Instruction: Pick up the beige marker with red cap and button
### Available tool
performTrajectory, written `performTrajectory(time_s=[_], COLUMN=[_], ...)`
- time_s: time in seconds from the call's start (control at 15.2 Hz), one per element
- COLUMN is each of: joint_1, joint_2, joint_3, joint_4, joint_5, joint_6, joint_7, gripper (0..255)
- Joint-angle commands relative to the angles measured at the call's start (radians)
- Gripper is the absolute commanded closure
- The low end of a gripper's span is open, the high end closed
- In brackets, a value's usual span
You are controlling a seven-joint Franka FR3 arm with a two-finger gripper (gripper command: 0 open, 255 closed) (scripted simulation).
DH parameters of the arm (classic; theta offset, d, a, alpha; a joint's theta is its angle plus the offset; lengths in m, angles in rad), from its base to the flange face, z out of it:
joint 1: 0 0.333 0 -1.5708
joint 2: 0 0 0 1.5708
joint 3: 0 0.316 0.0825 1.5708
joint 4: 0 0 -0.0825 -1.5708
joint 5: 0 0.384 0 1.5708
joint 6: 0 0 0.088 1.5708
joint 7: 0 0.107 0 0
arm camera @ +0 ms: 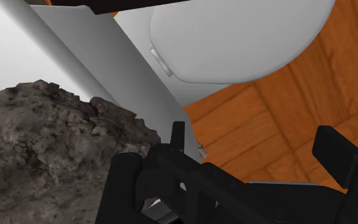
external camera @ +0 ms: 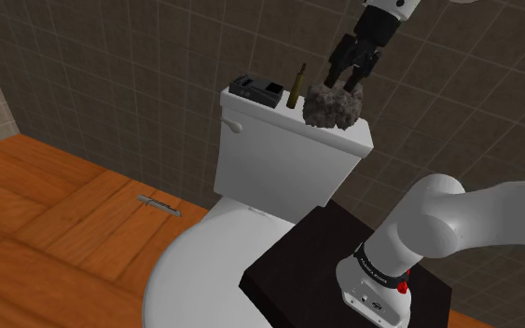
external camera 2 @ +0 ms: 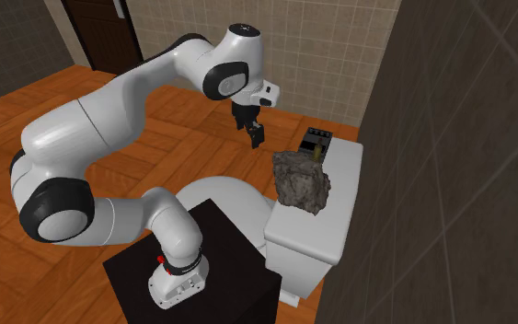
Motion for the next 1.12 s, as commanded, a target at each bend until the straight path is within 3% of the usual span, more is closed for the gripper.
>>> performTrajectory(time_s=[0.0,0.53,1.06], joint_1=[0.0,0.016,0.027], joint_2=[0.0,0.292,0.628], joint_3=[0.0,-0.139,-0.257], joint_4=[0.0,0.23,0.562], joint_5=[0.0,-0.051,-0.021], joint_6=[0.0,0.018,-0.03], joint_7=[0.0,-0.217,-0.437], gripper=[0,0,0])
